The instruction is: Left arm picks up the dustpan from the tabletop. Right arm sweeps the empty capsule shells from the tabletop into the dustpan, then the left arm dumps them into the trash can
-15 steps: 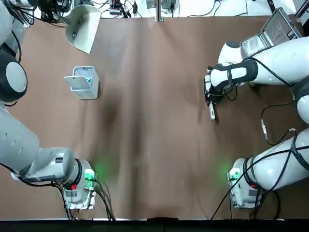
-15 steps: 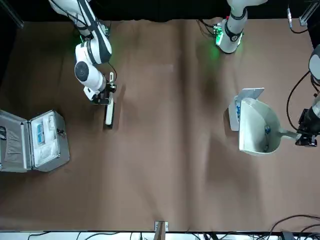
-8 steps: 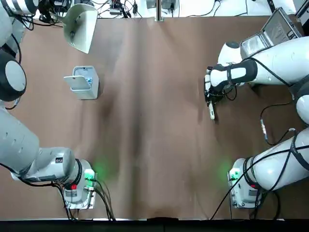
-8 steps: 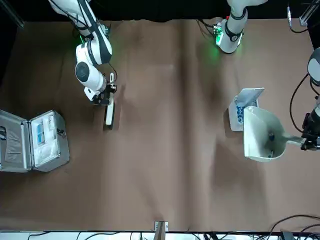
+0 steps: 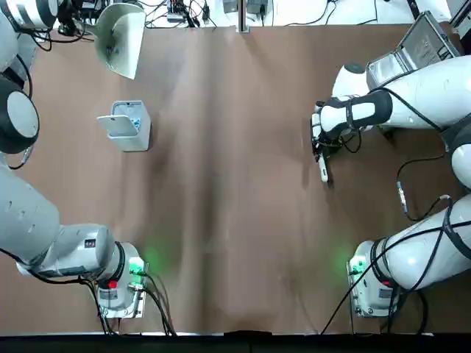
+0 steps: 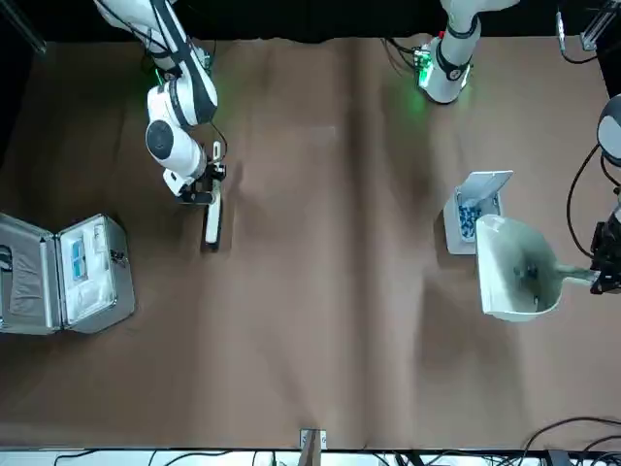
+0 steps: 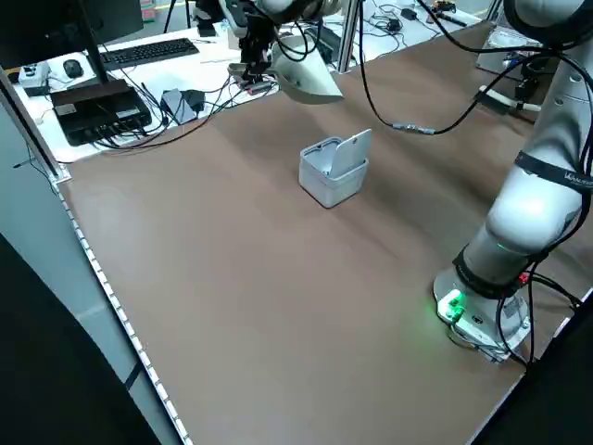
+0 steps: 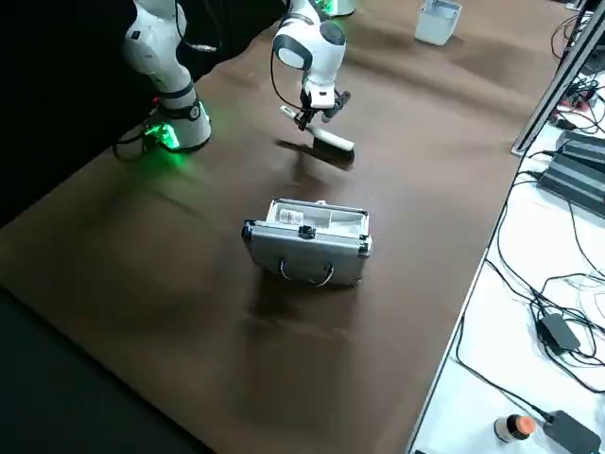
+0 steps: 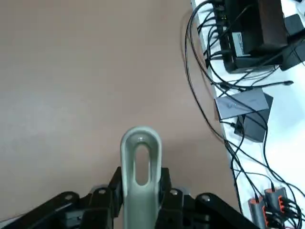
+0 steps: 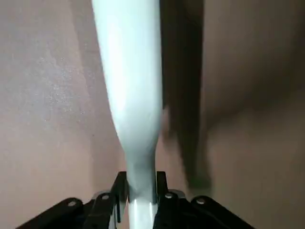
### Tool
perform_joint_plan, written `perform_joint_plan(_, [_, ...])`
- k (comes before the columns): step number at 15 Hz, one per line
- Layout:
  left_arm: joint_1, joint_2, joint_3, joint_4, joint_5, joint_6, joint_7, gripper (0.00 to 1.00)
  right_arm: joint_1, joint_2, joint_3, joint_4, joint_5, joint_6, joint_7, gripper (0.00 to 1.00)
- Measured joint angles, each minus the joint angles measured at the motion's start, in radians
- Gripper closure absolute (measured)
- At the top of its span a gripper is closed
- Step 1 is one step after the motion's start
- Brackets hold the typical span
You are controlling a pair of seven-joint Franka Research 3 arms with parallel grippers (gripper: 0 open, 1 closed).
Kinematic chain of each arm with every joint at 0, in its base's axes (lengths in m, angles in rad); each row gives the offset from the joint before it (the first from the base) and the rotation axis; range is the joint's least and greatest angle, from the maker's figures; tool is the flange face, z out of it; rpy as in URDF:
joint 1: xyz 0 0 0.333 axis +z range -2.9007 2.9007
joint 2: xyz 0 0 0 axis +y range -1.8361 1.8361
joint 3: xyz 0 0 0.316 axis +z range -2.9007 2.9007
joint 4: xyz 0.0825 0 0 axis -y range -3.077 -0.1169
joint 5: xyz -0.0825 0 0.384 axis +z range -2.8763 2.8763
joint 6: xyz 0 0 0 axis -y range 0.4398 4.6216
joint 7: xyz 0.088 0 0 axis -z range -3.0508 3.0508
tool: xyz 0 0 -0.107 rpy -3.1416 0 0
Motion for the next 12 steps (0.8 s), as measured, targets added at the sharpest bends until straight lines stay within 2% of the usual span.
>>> perform_joint_plan(2, [0.006, -0.004, 0.000, -0.003, 0.000, 0.008, 0.001, 0.67, -0.001, 0.002, -0.001, 0.000, 0.000, 0.000, -0.001, 0.67])
perform_joint_plan(3, [0.007, -0.010, 0.000, -0.003, 0.000, 0.009, 0.004, 0.67, -0.001, 0.003, -0.001, 0.000, 0.000, 0.000, -0.002, 0.59])
perform_joint_plan(5, [0.008, -0.036, 0.000, -0.015, 0.000, 0.015, 0.012, 0.67, -0.001, 0.004, -0.001, 0.000, 0.000, 0.000, -0.002, 0.57])
perform_joint_plan(9, [0.035, -0.123, 0.000, -0.122, 0.000, 0.112, 0.098, 0.67, -0.001, 0.005, -0.002, 0.002, 0.000, 0.000, -0.002, 0.53])
perform_joint_plan(12, [0.051, -0.167, 0.001, -0.206, 0.000, 0.200, 0.135, 0.67, -0.001, 0.004, -0.002, 0.008, 0.000, -0.013, -0.003, 0.29])
